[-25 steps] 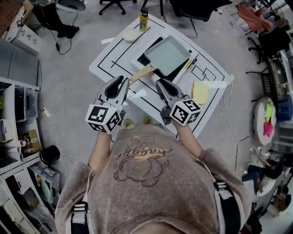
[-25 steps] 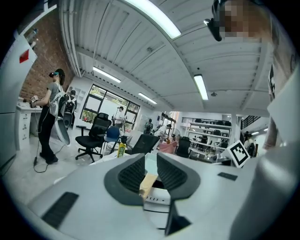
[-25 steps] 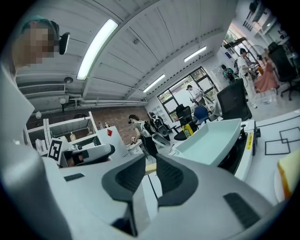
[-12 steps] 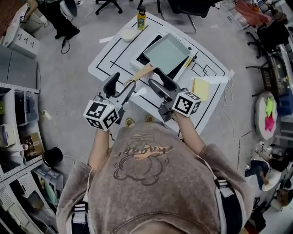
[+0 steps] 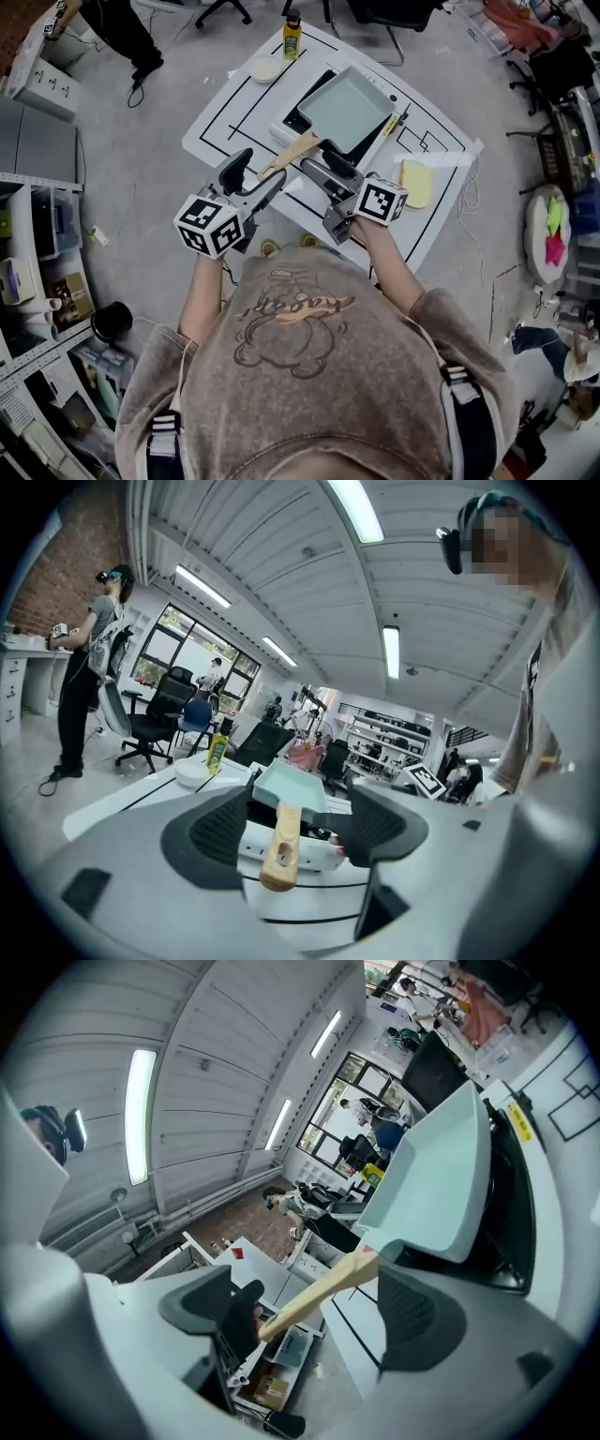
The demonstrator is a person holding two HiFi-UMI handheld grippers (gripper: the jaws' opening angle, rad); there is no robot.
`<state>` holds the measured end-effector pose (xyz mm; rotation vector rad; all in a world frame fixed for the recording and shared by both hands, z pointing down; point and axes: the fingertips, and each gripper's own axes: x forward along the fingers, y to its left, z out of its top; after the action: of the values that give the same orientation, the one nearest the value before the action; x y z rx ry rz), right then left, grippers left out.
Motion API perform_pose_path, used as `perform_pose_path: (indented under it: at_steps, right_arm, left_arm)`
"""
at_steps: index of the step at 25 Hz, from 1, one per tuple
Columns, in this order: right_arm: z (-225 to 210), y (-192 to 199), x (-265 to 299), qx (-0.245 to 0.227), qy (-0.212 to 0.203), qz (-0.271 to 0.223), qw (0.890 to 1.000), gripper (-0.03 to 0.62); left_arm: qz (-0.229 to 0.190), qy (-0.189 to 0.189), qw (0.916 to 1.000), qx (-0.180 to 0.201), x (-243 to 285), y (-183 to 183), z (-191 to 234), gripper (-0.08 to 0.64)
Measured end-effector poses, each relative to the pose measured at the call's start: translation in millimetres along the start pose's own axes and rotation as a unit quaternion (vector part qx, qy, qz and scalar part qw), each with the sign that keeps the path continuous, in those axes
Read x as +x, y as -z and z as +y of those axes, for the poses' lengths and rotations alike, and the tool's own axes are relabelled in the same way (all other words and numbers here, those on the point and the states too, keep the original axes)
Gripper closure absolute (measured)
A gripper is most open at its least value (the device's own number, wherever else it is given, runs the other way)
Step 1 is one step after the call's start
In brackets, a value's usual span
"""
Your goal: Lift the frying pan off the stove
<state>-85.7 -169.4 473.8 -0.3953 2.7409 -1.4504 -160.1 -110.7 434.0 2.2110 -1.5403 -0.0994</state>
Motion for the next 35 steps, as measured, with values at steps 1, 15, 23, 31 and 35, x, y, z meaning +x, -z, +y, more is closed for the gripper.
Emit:
perform_pose_path:
  at_steps: [1, 15, 23, 31, 35]
  right_arm:
    - [-1, 2, 2, 0.006, -0.001, 0.003, 1.0, 0.112]
    - [-23, 18, 33, 0.082, -0.022, 0.019, 0.996, 0.126]
    - [-28, 21, 43, 0.1, -0.029, 0.023, 0.994, 0.181]
    - [-31, 18, 52, 0.109, -0.045, 0.015, 0.993, 0.261]
    - [-36, 16, 54, 0.118, -0.034, 0.007, 0.992, 0.304]
  left_arm:
    - [0.005, 0.003, 1.0, -0.003, 2, 2, 2, 0.218]
    - [0.075, 0.054, 0.9919, -0.086, 23, 42, 15, 0.289]
    - [0.094, 0.097, 0.9809, -0.14, 31, 49, 16, 0.318]
    - [0.12, 0.141, 0.9671, -0.174, 34, 57, 11, 0.376]
    - [0.118, 0.15, 0.963, -0.19, 34, 55, 14, 0.416]
